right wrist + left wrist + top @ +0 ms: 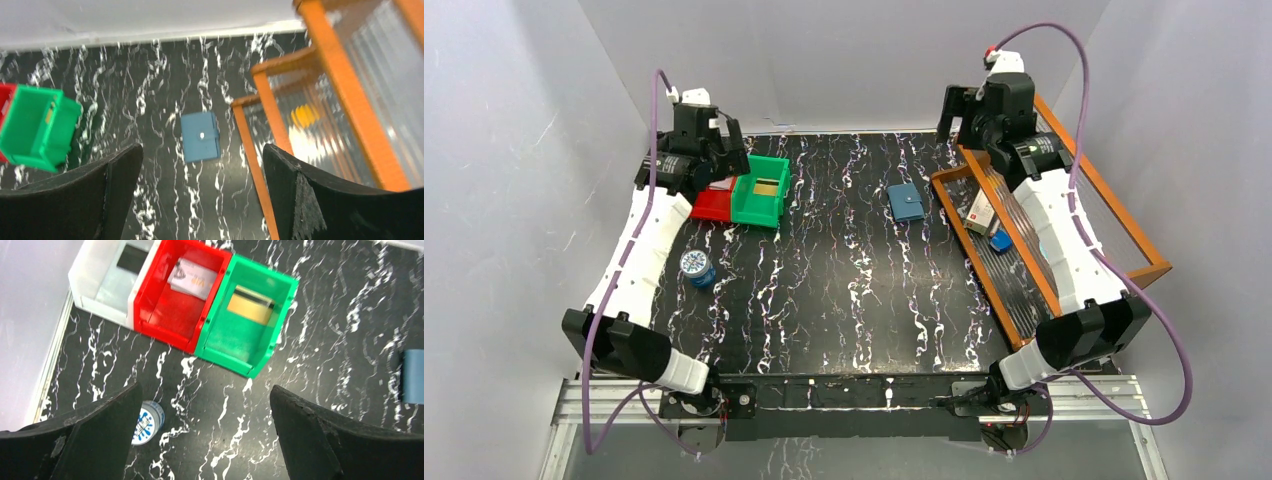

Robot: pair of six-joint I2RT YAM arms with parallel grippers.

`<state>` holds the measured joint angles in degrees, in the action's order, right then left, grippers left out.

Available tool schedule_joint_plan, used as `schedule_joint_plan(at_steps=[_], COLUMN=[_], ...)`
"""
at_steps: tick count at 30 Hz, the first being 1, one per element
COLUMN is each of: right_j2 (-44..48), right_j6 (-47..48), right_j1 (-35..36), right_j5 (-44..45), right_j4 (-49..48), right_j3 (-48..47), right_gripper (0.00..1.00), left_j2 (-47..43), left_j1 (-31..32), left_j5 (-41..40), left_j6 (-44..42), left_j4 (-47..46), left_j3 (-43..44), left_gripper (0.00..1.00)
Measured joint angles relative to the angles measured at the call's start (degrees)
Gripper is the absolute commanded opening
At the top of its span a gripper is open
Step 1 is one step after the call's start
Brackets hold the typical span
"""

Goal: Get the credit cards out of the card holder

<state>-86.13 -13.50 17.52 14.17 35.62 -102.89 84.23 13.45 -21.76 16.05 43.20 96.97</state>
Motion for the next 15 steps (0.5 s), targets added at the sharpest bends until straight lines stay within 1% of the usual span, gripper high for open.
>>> schedule_joint_plan(at_steps=[6,11,15], right_j2=[0.0,-1.2,-4.3], right_j6=[0.3,1.1,1.3], right_j1=[0.4,4.3,7.8], right_j5=[-6.3,-10.0,-10.0], right_j4=[-0.6,-0.2,0.0], right_j3=[8.7,10.9,10.9], right_gripper=[0.98,0.98,0.98], left_j2=[-4.2,-8.7,-12.4], left_j1=[-1.9,-3.6,-4.9], left_j5=[0.8,3.6,5.9], left_j6=[0.0,0.1,1.8], left_j4=[-6.5,-11.7,-15.1], left_j3=[-13.9,-24.9,-32.0], left_gripper=[0.98,0.98,0.98])
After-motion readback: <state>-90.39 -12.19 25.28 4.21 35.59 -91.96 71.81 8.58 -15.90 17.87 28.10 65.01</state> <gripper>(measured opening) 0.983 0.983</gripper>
